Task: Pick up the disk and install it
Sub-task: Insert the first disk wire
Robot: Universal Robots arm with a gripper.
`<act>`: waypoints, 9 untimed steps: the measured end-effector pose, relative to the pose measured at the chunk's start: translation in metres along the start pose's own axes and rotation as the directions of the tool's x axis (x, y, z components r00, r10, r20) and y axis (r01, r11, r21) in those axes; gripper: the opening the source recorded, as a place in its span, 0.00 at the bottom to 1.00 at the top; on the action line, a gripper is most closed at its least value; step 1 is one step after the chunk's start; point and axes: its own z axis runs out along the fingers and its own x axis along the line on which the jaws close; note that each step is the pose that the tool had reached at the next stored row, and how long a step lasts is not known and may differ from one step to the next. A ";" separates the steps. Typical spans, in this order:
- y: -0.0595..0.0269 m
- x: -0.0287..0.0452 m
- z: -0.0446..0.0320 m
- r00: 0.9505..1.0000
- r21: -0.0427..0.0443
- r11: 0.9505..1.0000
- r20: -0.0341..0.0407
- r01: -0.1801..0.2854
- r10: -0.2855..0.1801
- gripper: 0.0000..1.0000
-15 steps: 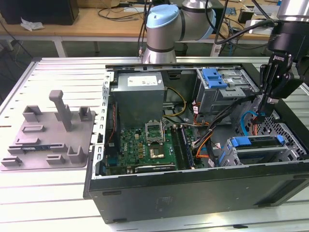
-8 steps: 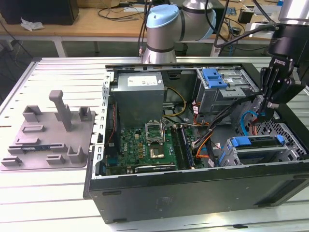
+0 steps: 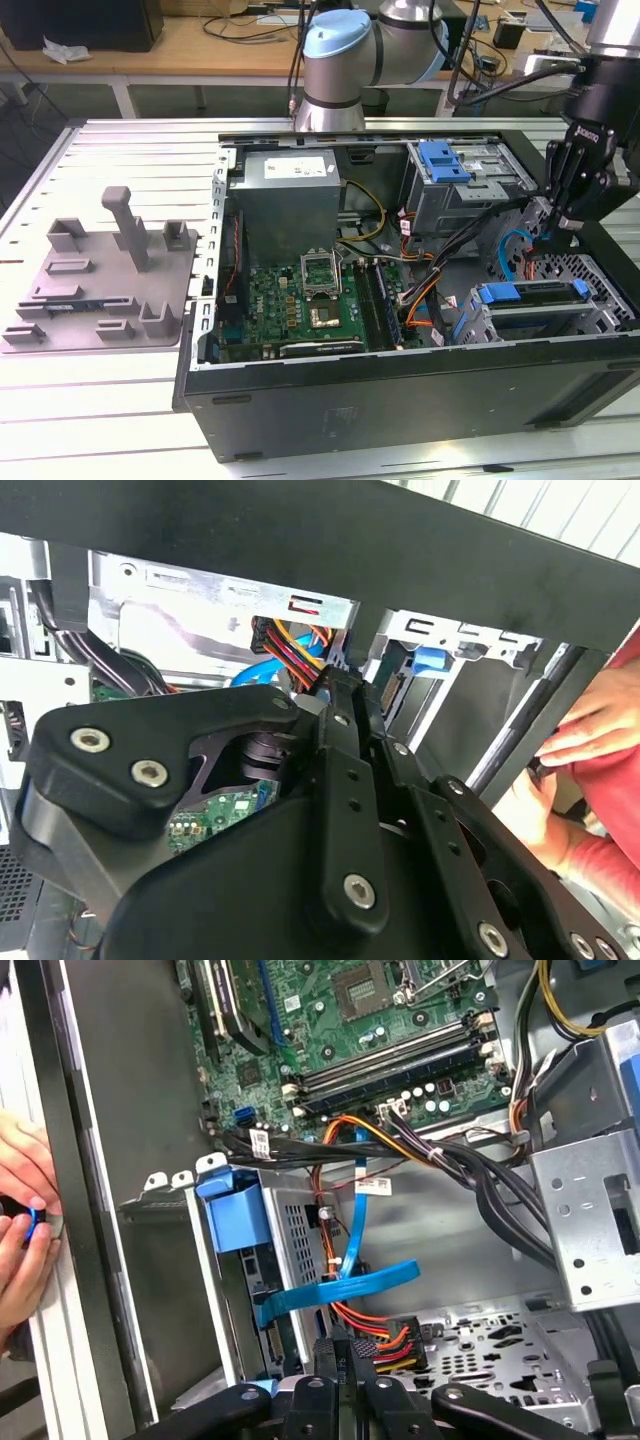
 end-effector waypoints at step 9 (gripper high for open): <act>0.0036 0.0173 0.0036 1.000 0.007 1.000 0.021 -0.002 0.002 0.17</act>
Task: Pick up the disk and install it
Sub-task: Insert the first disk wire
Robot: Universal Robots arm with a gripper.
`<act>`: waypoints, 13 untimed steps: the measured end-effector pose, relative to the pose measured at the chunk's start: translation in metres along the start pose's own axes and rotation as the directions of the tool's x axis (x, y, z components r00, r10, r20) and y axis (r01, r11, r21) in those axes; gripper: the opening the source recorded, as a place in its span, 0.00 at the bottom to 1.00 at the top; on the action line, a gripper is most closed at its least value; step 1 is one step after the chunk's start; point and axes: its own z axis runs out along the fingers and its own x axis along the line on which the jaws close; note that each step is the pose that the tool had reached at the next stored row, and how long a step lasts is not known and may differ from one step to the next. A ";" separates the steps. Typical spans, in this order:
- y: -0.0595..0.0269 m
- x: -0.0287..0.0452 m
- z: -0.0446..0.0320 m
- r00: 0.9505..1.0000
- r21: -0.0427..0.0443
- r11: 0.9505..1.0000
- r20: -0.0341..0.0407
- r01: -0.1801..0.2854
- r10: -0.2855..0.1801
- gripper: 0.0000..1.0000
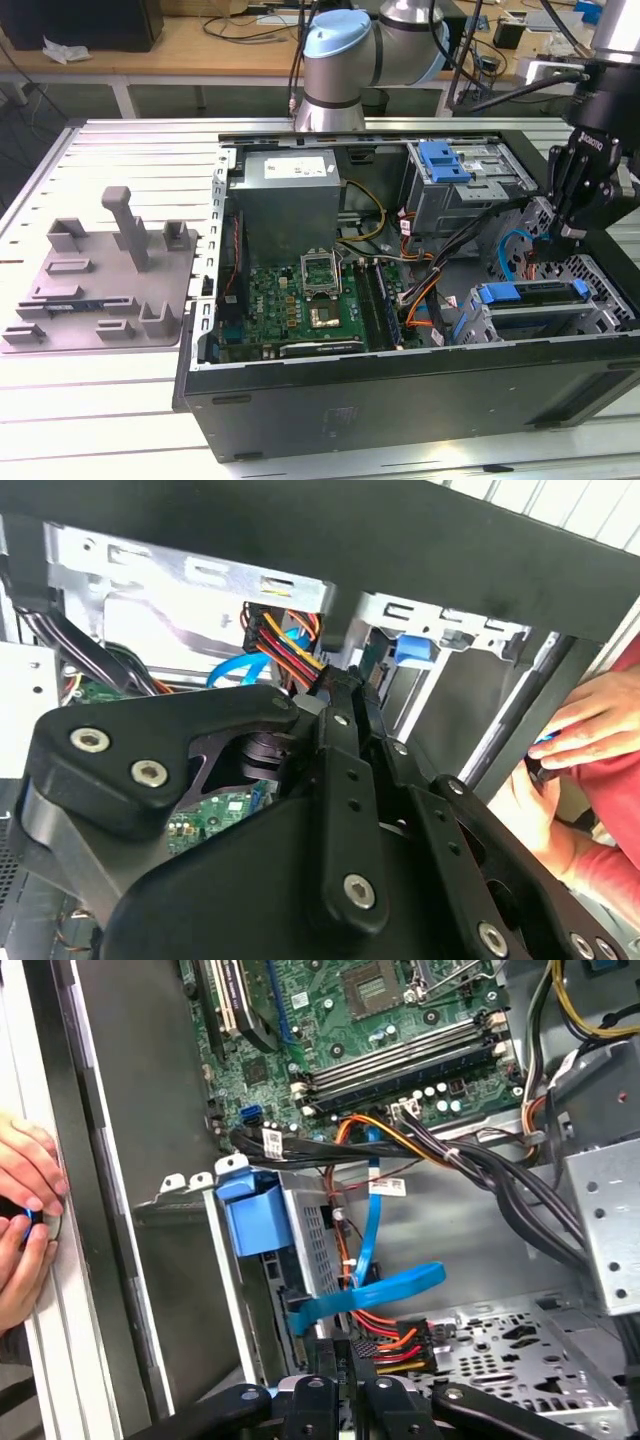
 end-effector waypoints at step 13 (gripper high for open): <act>0.0046 0.0209 0.0062 0.998 0.010 1.000 0.069 0.013 -0.014 0.17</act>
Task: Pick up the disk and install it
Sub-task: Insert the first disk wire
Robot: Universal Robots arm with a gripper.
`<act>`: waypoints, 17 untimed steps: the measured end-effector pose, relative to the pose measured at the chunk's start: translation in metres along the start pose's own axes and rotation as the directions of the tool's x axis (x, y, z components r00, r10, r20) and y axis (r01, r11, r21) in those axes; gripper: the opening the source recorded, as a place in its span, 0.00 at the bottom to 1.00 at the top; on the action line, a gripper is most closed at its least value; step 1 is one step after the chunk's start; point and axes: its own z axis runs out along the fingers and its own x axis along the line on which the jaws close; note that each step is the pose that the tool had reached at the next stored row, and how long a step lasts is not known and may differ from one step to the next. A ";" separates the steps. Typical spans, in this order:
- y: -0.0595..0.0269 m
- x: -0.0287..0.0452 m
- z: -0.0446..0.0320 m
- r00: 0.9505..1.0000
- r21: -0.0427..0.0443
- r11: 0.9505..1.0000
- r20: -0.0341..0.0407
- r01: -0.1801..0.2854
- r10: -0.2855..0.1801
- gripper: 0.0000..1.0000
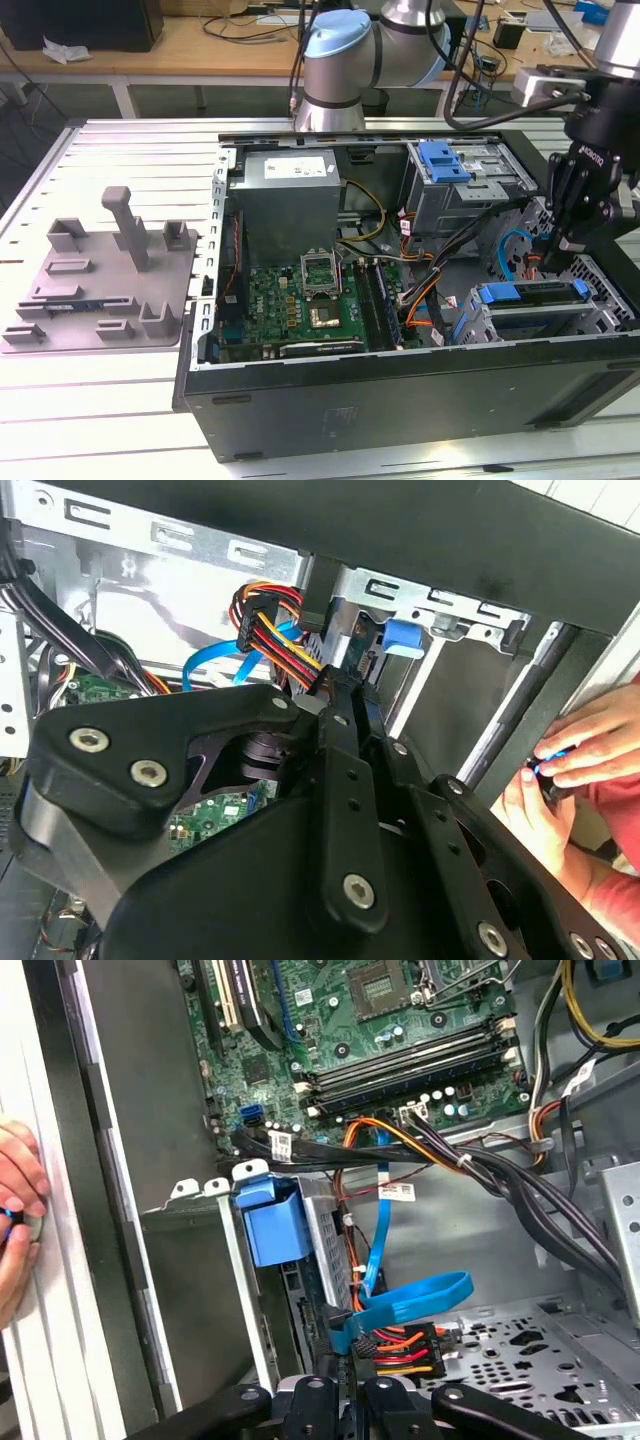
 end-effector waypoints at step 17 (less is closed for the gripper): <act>0.0016 0.0223 0.0050 0.996 0.029 0.998 0.061 0.061 -0.062 0.17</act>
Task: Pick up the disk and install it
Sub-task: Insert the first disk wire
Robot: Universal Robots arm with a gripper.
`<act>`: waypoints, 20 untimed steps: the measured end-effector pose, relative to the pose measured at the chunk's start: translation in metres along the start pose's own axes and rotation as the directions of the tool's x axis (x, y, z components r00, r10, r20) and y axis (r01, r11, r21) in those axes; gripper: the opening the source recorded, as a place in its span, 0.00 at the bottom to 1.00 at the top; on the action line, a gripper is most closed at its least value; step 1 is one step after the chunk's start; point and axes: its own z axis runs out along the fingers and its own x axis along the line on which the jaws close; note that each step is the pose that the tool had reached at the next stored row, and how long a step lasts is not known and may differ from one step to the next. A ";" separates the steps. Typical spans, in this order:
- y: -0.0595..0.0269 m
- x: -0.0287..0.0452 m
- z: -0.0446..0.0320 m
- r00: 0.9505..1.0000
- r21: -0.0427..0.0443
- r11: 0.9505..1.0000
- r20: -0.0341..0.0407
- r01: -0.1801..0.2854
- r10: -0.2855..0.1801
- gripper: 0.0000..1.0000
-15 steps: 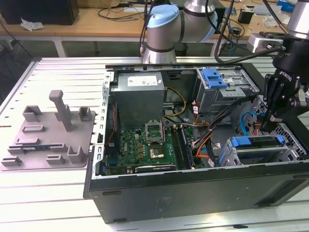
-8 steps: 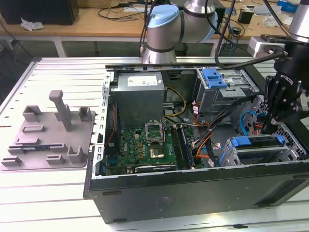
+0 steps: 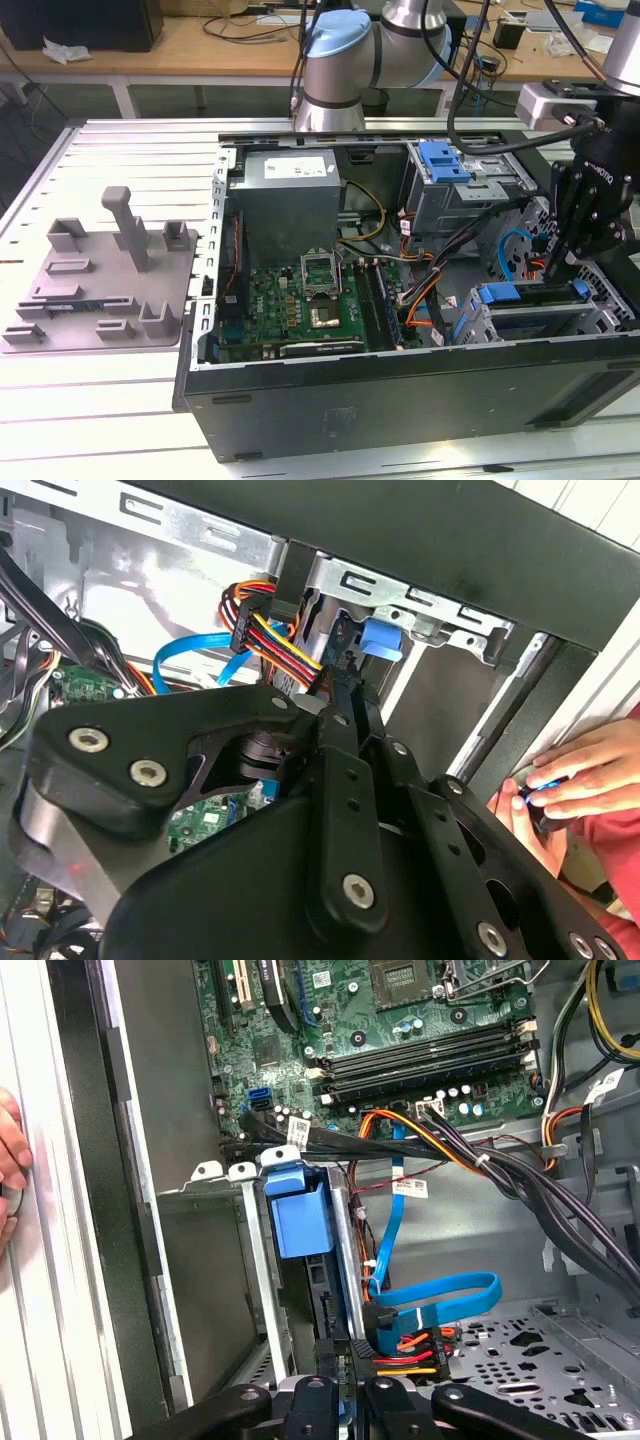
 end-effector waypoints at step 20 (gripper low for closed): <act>0.0054 0.0133 0.0015 0.994 0.033 0.997 0.084 0.072 -0.074 0.17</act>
